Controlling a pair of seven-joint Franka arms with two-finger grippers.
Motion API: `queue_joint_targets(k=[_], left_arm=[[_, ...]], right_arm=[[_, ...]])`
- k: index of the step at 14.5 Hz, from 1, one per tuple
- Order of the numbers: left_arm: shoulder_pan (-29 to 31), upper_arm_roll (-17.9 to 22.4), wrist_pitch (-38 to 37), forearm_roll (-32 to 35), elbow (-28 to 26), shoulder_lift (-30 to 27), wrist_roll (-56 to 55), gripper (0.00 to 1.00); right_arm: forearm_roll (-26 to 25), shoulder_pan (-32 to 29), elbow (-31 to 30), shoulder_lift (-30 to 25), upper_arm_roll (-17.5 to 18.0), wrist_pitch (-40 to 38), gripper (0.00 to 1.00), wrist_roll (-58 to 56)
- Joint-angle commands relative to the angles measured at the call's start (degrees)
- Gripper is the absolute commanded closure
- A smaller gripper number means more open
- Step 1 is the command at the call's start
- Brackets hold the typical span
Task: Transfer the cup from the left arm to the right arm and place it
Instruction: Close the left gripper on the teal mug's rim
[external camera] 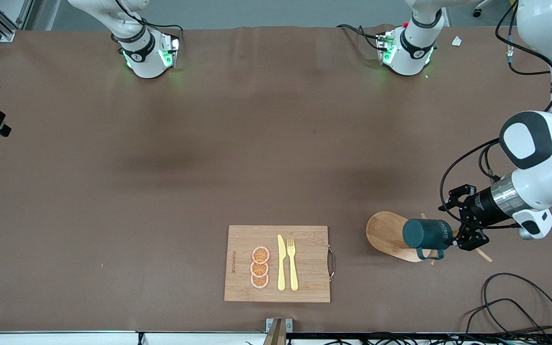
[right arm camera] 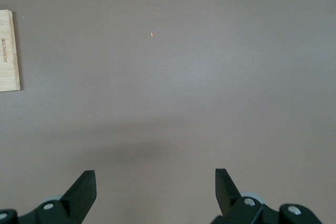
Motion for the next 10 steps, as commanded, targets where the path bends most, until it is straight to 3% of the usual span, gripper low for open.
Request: queue_joint_targets(k=[1,10], left_arm=[[-0.4,-0.3,-0.1,-0.3,2.5,2.2,0.3,0.0],[-1.6,-0.4,0.0,-0.3,4.8,5.5,0.2,0.0]], right_arm=[[0.1,-1.1,-0.1,-0.5,0.6,0.1,0.0,-0.7],[0.1,-1.2,-0.1,-0.5,0.6,0.1,0.0,-0.7]])
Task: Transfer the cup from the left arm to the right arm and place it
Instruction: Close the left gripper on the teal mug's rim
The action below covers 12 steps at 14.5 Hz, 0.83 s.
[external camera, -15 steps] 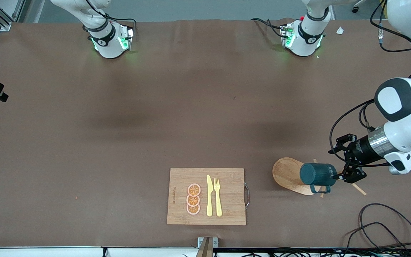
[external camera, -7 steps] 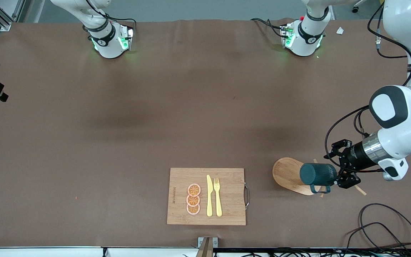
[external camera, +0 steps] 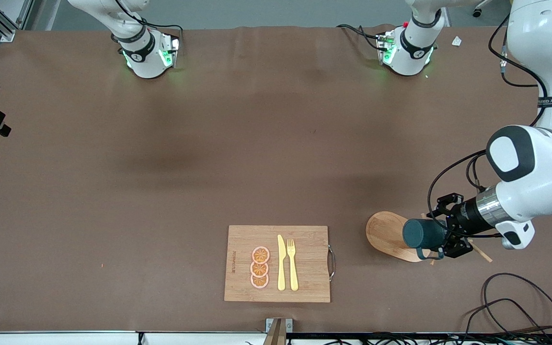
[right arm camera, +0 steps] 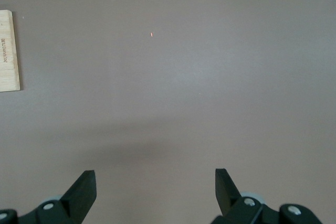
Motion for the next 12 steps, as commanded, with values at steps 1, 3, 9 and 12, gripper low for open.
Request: queue_joint_targets(k=[1,3,9,12], left_arm=[[-0.2,0.0,0.0,-0.3,1.5,1.2,0.3,0.0],[-0.2,0.0,0.0,-0.4,1.5,1.4,0.3,0.0],[-0.2,0.0,0.0,-0.4,1.6,2.0,0.3,0.01],[-0.2,0.0,0.0,-0.4,1.5,2.0,0.3,0.09]], right_arm=[[0.1,-1.2,-0.1,-0.5,0.7,0.1,0.0,-0.8],[0.1,-1.3,-0.1,-0.5,0.7,0.1,0.0,-0.8],[0.1,-1.3,-0.1,-0.5,0.7,0.0,0.0,-0.8],[0.1,-1.4,-0.1,-0.5,0.7,0.0,0.0,-1.6]])
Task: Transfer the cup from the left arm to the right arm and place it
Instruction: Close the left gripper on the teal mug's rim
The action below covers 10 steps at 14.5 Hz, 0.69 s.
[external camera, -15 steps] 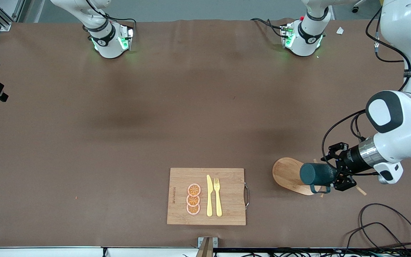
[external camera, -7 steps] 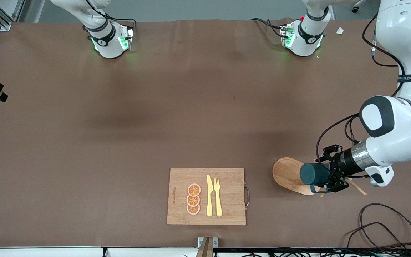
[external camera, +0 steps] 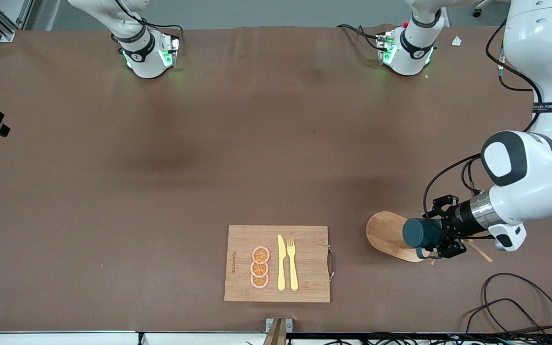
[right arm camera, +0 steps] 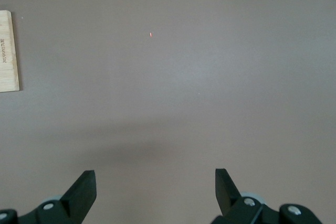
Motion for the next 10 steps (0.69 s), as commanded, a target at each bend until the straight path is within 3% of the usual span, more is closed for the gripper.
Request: queue_joint_targets(k=[1,4,10], left_arm=[[-0.1,0.0,0.0,-0.4,1.3,0.6,0.3,0.13],[-0.2,0.0,0.0,-0.3,1.4,0.2,0.0,0.27],[-0.2,-1.6,-0.6,-0.4,1.5,-2.1,-1.0,0.29]], right_arm=[[0.1,-1.5,-0.1,-0.5,0.9,0.0,0.0,-1.4],[0.1,-1.7,-0.1,-0.5,0.9,0.0,0.0,-1.5],[0.1,-1.7,-0.1,-0.5,0.9,0.1,0.0,-1.5]])
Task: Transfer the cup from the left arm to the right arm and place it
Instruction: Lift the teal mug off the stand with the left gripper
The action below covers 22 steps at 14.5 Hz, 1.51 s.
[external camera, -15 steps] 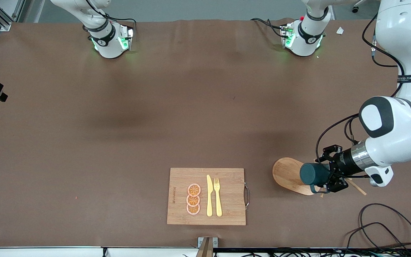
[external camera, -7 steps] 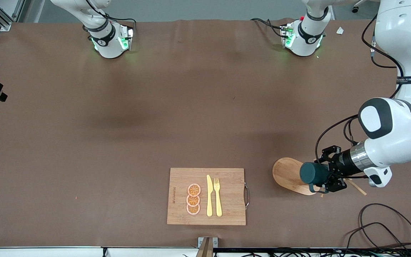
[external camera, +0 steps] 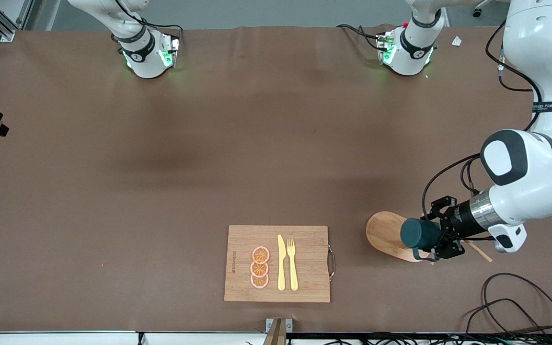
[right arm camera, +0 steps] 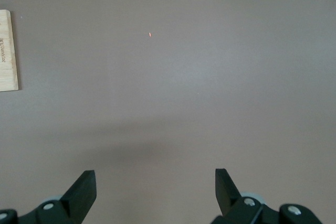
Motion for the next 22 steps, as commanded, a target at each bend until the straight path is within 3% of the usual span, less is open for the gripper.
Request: queue_joint_targets(k=[1,5,9,17,22], left_arm=[[-0.1,-1.2,-0.9,-0.2,-0.1,-2.8,-0.9,0.29],[-1.0,-3.0,-1.9,0.8,0.0,-4.5,-0.7,0.29],[-5.9,-3.8,-1.9,9.2,2.1,-4.6,-0.7,0.29],[-20.6,-3.0,1.5,30.7,7.3,1.6,-0.6,0.29],[-30.4,-1.8,6.1,49.5,8.1,9.0,-0.9,0.33]], right_arm=[[0.1,-1.5,-0.1,-0.5,1.0,0.0,0.0,-1.1],[0.1,-1.5,-0.1,-0.5,1.0,0.1,0.0,-1.1],[0.1,-1.5,-0.1,-0.5,1.0,0.0,0.0,-1.1],[0.1,-1.6,-0.1,-0.5,1.0,0.0,0.0,-1.1],[0.1,-1.6,-0.1,-0.5,1.0,0.0,0.0,-1.1]])
